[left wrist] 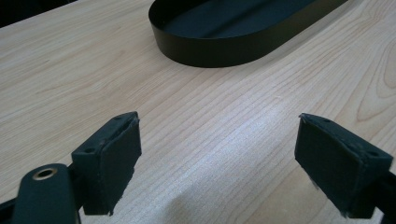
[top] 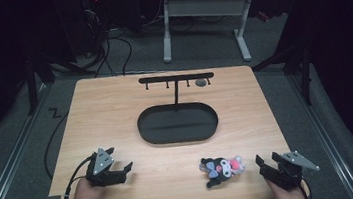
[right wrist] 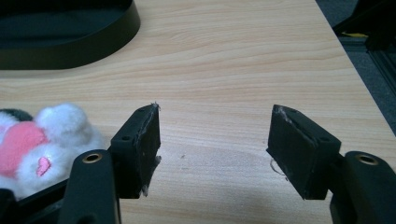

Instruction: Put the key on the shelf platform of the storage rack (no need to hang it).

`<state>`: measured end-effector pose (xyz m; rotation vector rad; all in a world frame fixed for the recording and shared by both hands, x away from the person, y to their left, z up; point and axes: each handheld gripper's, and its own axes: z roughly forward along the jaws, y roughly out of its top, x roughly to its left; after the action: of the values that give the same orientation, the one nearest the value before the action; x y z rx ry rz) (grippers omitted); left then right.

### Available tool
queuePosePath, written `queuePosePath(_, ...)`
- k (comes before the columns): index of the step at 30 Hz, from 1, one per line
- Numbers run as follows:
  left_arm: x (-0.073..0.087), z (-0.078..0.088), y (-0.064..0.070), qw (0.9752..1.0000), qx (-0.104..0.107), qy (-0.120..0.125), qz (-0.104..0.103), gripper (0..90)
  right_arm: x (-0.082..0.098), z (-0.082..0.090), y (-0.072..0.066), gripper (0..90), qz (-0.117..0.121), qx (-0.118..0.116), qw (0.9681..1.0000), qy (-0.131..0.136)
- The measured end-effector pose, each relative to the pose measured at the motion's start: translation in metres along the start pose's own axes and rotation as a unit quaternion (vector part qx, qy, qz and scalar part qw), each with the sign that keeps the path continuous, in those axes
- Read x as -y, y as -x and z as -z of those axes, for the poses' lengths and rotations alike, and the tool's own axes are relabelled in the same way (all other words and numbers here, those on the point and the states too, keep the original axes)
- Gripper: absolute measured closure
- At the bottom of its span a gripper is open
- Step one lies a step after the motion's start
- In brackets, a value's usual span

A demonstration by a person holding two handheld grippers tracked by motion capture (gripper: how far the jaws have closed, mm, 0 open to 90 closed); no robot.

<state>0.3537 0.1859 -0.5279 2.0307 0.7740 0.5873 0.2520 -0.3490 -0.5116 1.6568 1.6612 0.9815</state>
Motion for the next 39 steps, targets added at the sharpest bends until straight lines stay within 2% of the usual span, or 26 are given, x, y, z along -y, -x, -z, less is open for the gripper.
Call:
queuePosePath(4, 0.0, 0.0, 0.0, 1.0, 0.0, 0.0, -0.001, 15.4, 0.0, 0.0, -0.003, 34.0, 0.012, 0.0, 0.9999, 0.0)
queuePosePath(14, 0.0, 0.0, 0.0, 1.0, 0.001, 0.0, 0.0, 15.4, -0.001, -0.002, -0.007, 33.9, 0.016, -0.002, 0.9999, -0.003)
queuePosePath(17, 0.0, 0.001, 0.0, 1.0, 0.001, 0.0, 0.0, 15.4, -0.001, -0.001, -0.01, 36.9, 0.02, -0.003, 0.9998, -0.003)
queuePosePath(18, 0.0, 0.001, 0.0, 1.0, 0.001, 0.0, 0.0, 15.4, -0.002, 0.0, -0.011, 39.5, 0.023, -0.007, 0.9997, -0.004)
queuePosePath(20, 0.0, 0.0, 0.0, 1.0, 0.001, 0.001, 0.0, 15.4, -0.004, 0.002, -0.014, 50.5, 0.028, -0.029, 0.9991, -0.011)
queuePosePath(22, 0.0, 0.001, 0.0, 1.0, 0.001, 0.001, 0.001, 15.4, -0.01, 0.01, -0.021, 66.6, 0.035, -0.056, 0.9978, 0.003)
queuePosePath(23, 0.0, 0.001, 0.0, 1.0, 0.001, 0.001, 0.001, 15.4, -0.01, 0.01, -0.021, 66.6, 0.035, -0.056, 0.9978, 0.003)
queuePosePath(24, 0.0, 0.001, 0.0, 1.0, 0.001, 0.002, 0.001, 15.4, -0.011, 0.013, -0.027, 73.9, 0.042, -0.068, 0.9968, 0.009)
queuePosePath(25, 0.0, 0.001, 0.0, 1.0, 0.001, 0.002, 0.001, 15.4, -0.011, 0.013, -0.027, 73.9, 0.042, -0.068, 0.9968, 0.009)
queuePosePath(27, 0.0, 0.0, 0.0, 1.0, 0.002, 0.002, 0.002, 15.4, -0.011, 0.016, -0.038, 84.4, 0.056, -0.084, 0.9949, 0.01)
queuePosePath(28, 0.0, 0.0, 0.0, 1.0, 0.002, 0.001, 0.002, 15.4, -0.011, 0.016, -0.038, 84.4, 0.056, -0.084, 0.9949, 0.01)
queuePosePath(29, 0.0, 0.0, 0.0, 1.0, 0.001, 0.002, 0.002, 15.4, -0.01, 0.02, -0.048, 89.8, 0.075, -0.114, 0.9905, 0.016)
queuePosePath(30, 0.0, 0.0, 0.0, 1.0, 0.001, 0.002, 0.002, 15.4, -0.01, 0.02, -0.048, 89.8, 0.075, -0.114, 0.9905, 0.016)
queuePosePath(31, 0.0, 0.0, 0.0, 1.0, 0.001, 0.002, 0.003, 15.4, -0.01, 0.02, -0.052, 89.8, 0.084, -0.133, 0.9875, 0.015)
queuePosePath(32, 0.0, 0.0, 0.0, 1.0, 0.001, 0.002, 0.002, 15.4, -0.009, 0.02, -0.064, 89.9, 0.115, -0.172, 0.9782, 0.016)
queuePosePath(33, 0.0, 0.0, 0.0, 1.0, 0.001, 0.002, 0.002, 15.4, -0.009, 0.02, -0.064, 89.9, 0.115, -0.172, 0.9782, 0.016)
queuePosePath(34, 0.0, 0.0, 0.0, 1.0, 0.002, 0.002, 0.002, 15.4, -0.007, 0.019, -0.071, 89.9, 0.14, -0.2, 0.9697, 0.011)
queuePosePath(35, 0.0, 0.0, -0.001, 1.0, 0.002, 0.002, 0.002, 15.4, -0.007, 0.019, -0.071, 89.9, 0.14, -0.2, 0.9697, 0.011)
queuePosePath(36, 0.0, 0.0, 0.0, 1.0, 0.002, 0.002, 0.002, 15.4, -0.006, 0.018, -0.075, 89.9, 0.152, -0.21, 0.9658, 0.007)
queuePosePath(37, 0.0, 0.0, -0.001, 1.0, 0.001, 0.002, 0.003, 15.4, -0.003, 0.016, -0.082, 89.9, 0.167, -0.224, 0.96, -0.009)
queuePosePath(39, 0.0, 0.0, -0.001, 1.0, 0.001, 0.002, 0.002, 15.4, 0.001, 0.011, -0.088, 89.9, 0.184, -0.232, 0.9547, -0.029)
